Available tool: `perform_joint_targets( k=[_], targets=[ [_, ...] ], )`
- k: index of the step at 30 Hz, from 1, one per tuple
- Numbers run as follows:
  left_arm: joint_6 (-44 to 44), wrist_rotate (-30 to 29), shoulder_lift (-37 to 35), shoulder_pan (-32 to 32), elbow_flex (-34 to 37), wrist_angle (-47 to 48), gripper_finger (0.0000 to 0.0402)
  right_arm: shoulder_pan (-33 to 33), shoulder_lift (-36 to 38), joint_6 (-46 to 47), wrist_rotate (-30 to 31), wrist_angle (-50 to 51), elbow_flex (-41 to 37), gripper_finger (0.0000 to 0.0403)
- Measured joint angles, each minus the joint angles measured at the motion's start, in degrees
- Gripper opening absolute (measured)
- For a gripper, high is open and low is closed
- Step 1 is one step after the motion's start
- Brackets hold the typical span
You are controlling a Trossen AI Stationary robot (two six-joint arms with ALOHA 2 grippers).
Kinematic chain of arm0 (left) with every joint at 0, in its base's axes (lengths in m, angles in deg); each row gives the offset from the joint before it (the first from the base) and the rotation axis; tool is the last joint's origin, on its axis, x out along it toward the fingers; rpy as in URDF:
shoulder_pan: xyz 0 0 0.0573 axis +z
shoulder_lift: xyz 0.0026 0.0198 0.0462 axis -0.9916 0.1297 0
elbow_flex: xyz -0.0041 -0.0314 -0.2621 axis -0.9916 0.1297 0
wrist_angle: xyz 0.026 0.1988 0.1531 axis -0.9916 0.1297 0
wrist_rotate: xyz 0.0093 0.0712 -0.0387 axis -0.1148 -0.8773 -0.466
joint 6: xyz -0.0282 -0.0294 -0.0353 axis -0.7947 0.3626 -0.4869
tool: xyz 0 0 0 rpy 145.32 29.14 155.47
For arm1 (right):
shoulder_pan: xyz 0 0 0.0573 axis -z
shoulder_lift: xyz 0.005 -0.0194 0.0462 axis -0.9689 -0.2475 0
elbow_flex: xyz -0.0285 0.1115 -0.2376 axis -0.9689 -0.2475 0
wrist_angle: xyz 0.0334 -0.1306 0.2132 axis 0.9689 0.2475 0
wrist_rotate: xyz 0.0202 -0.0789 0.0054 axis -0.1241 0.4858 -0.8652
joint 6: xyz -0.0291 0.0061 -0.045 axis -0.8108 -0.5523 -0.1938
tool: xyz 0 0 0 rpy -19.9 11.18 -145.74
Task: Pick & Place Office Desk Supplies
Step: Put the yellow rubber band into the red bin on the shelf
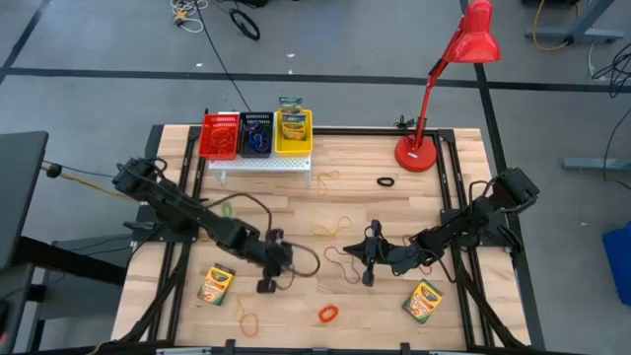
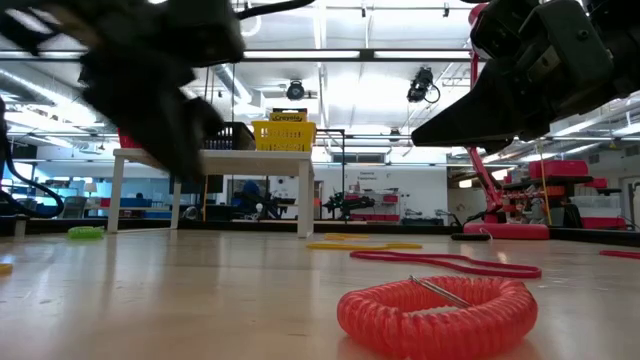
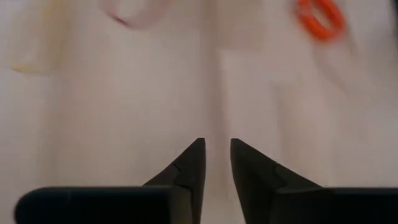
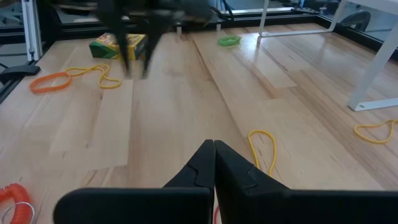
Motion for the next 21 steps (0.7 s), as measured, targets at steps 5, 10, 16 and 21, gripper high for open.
perform_joint_targets(
  k=[5, 10, 16, 21],
  targets=[
    [-5.08, 5.78, 1.14, -4.85, -0.56, 3.79, 0.0114, 0.01, 0.00, 0.00, 0.01, 0.25, -0.01, 0.0005],
    [-11.90, 2.49, 1.14, -10.73, -4.04, 15.13, 0.0130, 0.01, 0.00, 0.00, 0.00, 0.15, 0.00, 0.0005],
    [-22.33, 2.42, 1.43, -15.26, -4.75, 20.37, 0.0135, 0.00, 0.00, 0.00, 0.00, 0.12, 0.00, 0.0005],
    [-25.65, 3.11, 4.11, -17.02, -4.79, 20.56, 0.0135, 0.00, 0.00, 0.00, 0.00, 0.20, 0.00, 0.0005]
  ],
)
